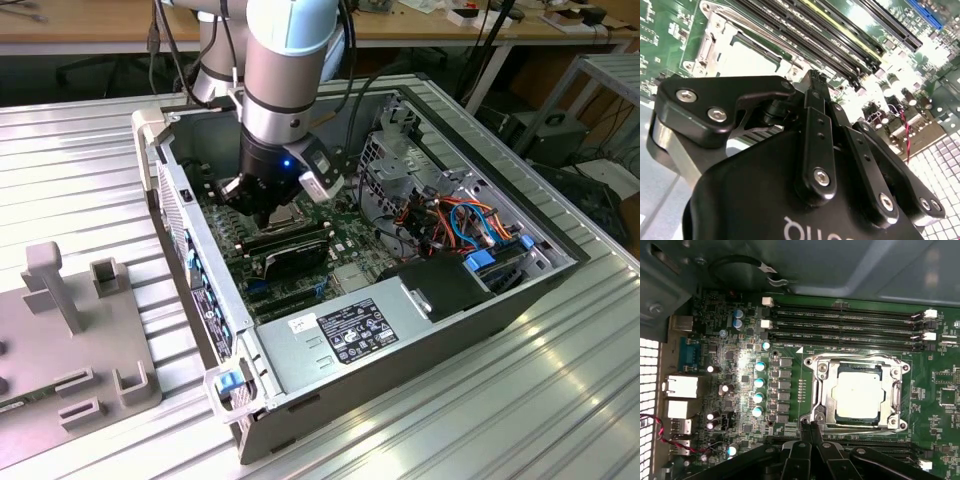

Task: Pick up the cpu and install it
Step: 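Install the second cpu locking lever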

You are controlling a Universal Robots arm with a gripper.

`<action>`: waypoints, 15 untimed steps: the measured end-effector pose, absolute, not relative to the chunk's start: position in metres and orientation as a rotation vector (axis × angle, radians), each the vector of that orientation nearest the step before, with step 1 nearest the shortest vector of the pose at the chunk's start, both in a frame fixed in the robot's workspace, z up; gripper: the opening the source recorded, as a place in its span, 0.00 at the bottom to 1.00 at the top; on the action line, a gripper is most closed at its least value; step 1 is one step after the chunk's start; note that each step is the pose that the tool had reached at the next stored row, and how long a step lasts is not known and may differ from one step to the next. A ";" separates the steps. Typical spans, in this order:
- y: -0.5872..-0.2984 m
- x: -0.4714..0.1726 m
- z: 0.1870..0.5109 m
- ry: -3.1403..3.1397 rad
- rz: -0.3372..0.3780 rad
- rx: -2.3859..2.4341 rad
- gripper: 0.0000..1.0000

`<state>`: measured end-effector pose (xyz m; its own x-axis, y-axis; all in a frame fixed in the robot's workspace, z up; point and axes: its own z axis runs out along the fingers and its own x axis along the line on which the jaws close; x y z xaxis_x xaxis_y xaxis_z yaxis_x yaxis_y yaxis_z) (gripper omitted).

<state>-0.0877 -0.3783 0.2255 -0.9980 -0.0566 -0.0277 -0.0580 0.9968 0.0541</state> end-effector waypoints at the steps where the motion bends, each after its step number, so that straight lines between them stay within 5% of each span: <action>1: -0.378 -0.086 0.225 3.113 0.086 -0.089 0.11; 15: -0.377 -0.047 0.225 3.113 0.086 -0.090 0.11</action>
